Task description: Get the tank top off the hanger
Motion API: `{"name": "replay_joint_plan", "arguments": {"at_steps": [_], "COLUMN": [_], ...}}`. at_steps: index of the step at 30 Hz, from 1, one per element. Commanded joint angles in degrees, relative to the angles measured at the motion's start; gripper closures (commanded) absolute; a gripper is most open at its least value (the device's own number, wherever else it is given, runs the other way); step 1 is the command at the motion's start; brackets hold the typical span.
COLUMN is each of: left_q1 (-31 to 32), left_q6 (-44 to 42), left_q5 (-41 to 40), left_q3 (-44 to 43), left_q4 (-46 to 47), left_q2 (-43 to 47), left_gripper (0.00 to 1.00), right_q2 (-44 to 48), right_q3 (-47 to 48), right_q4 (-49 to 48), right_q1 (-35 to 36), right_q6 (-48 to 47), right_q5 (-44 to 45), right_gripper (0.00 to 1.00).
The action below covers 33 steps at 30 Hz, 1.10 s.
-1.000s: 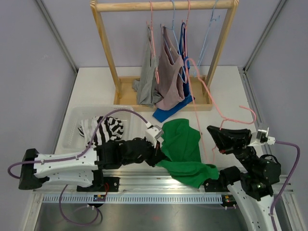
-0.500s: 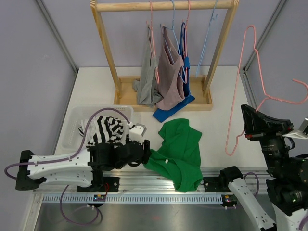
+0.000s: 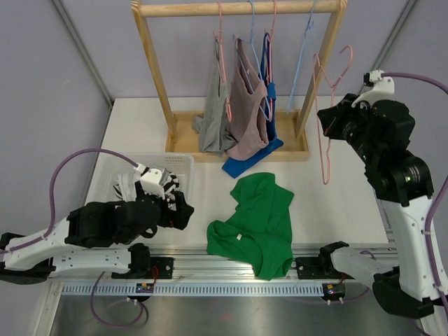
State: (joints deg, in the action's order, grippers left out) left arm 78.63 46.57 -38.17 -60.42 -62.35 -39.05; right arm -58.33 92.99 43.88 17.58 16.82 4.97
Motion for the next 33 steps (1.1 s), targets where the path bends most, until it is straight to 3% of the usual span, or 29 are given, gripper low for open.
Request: {"name": "replay_joint_plan", "arguments": {"at_steps": [1, 9, 18, 23, 33], "left_q1": [0.1, 0.1, 0.0, 0.1, 0.0], "left_q6": [-3.9, -4.8, -3.2, -3.0, -3.1], "left_q5": [-4.5, -4.5, -4.3, -4.0, -3.8], "left_q3": [-1.5, 2.8, 3.9, 4.0, 4.1], "left_q4": [-5.8, -3.0, -2.6, -2.8, -2.8], "left_q2": [1.1, 7.5, 11.7, 11.0, 9.8], "left_gripper": [0.01, 0.01, 0.01, 0.01, 0.01], "right_q2": [-4.7, -19.5, -38.6, -43.5, -46.9], "right_q3": [7.8, 23.3, 43.6, 48.9, 49.2], "right_q4": [1.6, 3.3, 6.0, 6.0, 6.0], "right_q1": [0.3, 0.3, -3.5, -6.9, -10.1], "right_q6": [-2.8, -6.3, -7.3, -7.1, -7.2], "right_q5": [0.4, 5.6, 3.1, -1.2, -7.3], "right_gripper": [1.00, 1.00, 1.00, 1.00, 1.00]}}
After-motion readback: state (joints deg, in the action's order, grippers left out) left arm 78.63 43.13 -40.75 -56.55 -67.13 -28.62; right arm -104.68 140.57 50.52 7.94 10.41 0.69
